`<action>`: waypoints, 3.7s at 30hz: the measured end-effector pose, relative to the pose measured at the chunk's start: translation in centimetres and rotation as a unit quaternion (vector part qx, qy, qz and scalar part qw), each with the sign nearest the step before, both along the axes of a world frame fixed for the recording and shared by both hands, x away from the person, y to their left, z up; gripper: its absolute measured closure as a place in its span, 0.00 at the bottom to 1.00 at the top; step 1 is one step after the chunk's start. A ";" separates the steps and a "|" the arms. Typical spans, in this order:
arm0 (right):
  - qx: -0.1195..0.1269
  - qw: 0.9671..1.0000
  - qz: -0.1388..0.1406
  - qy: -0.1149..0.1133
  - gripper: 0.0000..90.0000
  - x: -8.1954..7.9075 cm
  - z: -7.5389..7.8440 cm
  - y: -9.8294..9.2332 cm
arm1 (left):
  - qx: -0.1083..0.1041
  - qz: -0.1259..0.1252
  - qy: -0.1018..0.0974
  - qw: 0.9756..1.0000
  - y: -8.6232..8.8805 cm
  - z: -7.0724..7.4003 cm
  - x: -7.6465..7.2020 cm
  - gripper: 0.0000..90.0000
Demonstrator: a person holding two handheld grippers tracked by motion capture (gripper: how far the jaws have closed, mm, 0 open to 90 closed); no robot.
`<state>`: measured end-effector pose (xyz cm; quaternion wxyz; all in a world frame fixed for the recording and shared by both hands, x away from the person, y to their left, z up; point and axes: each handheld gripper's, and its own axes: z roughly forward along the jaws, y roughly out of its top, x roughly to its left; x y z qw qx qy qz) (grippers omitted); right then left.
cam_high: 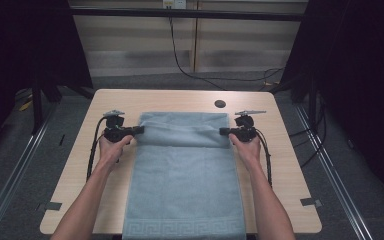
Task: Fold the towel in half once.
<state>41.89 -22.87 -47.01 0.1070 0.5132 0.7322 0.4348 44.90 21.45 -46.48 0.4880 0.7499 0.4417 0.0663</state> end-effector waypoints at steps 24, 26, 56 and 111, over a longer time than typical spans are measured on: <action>0.018 0.984 -0.009 -0.179 0.99 -2.1 14.2 -0.9 | -0.040 -0.029 -0.135 0.990 1.2 12.5 -1.8 0.95; 0.020 0.982 -0.006 -0.188 0.99 -2.3 15.2 -0.9 | -0.049 -0.031 -0.148 0.987 1.3 13.2 -2.3 0.95; 0.025 0.976 0.077 -0.201 0.98 -17.1 13.4 -1.6 | -0.070 -0.115 -0.147 0.980 3.4 9.5 -16.8 0.94; 0.013 0.978 0.209 -0.007 0.74 -20.4 -0.6 2.6 | -0.013 -0.227 0.039 0.973 -0.1 -2.4 -17.1 0.69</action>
